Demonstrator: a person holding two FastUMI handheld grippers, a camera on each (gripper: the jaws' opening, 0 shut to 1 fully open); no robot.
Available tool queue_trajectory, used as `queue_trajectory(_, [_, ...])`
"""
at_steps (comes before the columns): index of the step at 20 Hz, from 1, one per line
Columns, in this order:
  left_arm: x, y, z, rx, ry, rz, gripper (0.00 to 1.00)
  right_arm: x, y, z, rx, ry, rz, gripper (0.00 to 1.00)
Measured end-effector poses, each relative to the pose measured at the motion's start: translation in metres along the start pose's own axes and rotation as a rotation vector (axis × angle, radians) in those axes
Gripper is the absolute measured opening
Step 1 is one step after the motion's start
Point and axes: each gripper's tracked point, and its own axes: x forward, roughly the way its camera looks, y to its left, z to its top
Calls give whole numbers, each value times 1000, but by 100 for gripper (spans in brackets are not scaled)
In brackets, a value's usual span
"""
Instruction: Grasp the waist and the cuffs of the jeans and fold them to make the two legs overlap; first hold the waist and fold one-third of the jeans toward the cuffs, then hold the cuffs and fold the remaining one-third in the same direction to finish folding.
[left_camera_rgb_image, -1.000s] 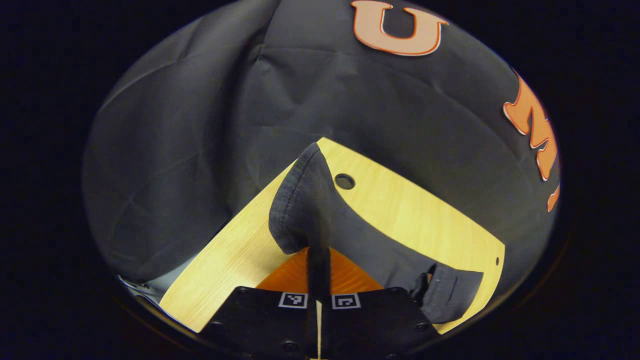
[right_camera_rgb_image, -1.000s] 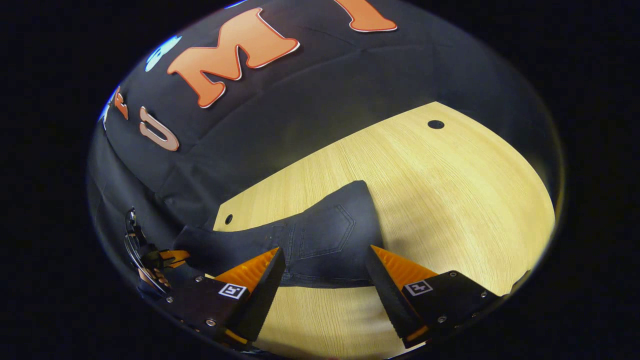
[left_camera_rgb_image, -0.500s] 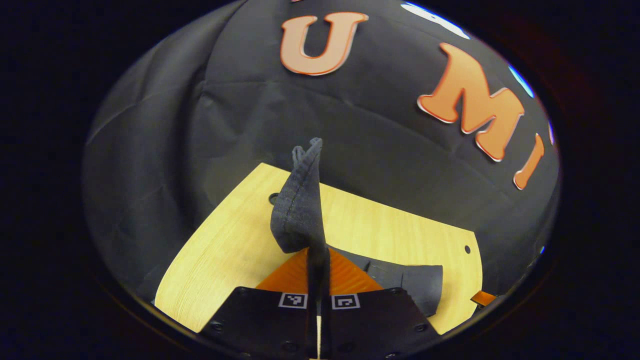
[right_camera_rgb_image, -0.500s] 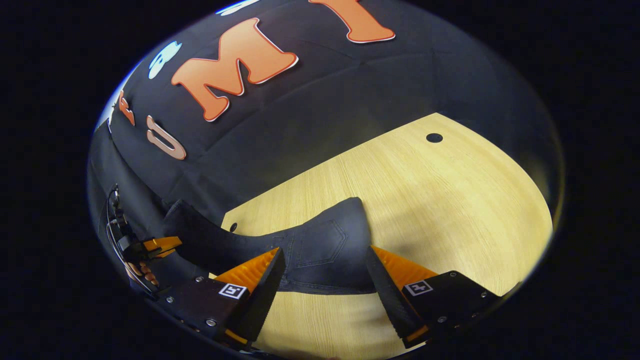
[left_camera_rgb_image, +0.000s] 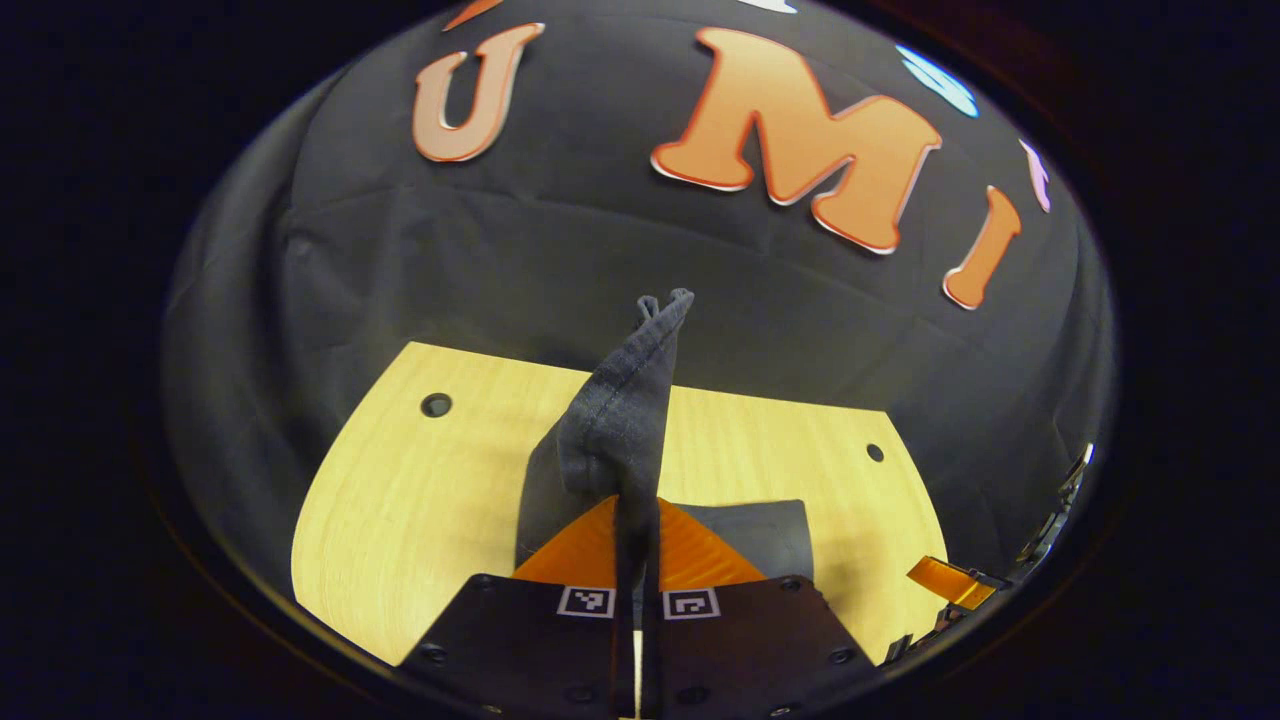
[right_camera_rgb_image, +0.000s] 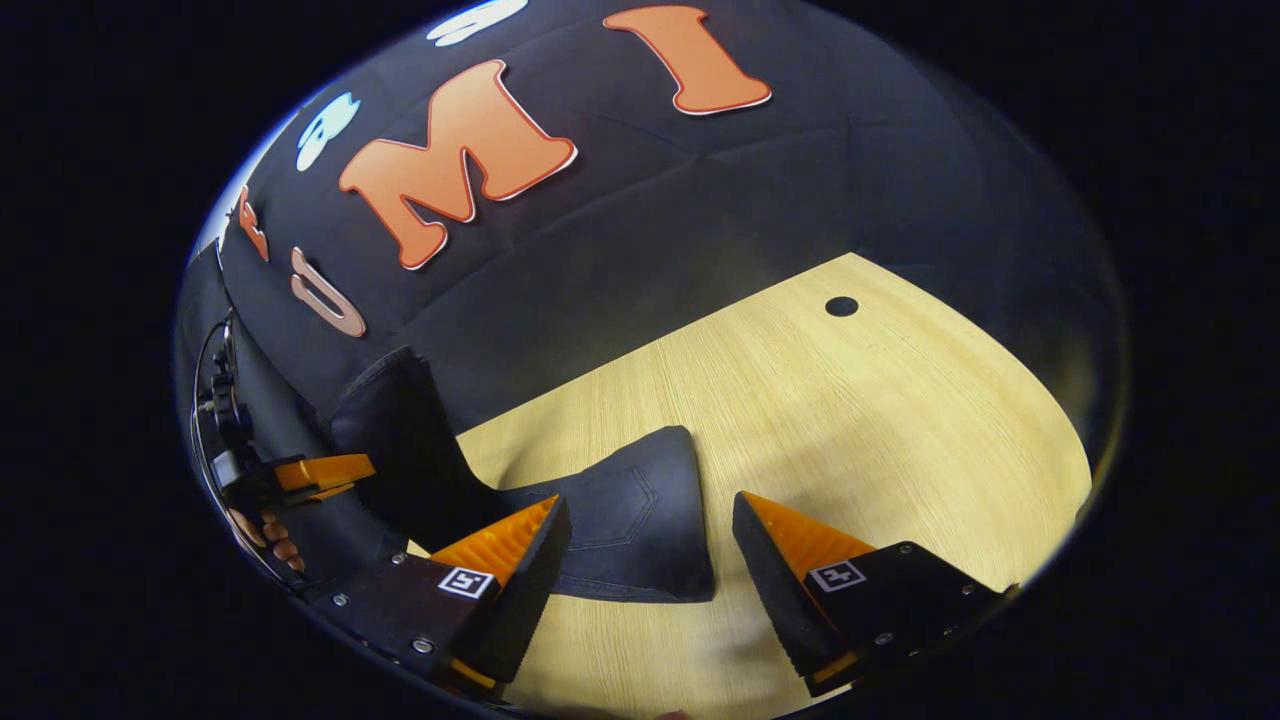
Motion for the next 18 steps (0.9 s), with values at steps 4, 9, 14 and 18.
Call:
queue_trajectory(4, [19,-58,-19,74,55,-61,3,-6,-11,4,2,-5,-7,98])
queue_trajectory(9, [36,-121,-53,173,129,-139,3,-14,-33,11,15,-25,-34,98])
queue_trajectory(14, [47,-149,-96,271,213,-177,3,-21,-45,19,14,-53,-36,98])
queue_trajectory(18, [48,-171,-128,351,285,-276,9,-20,-46,22,23,-60,-34,98])
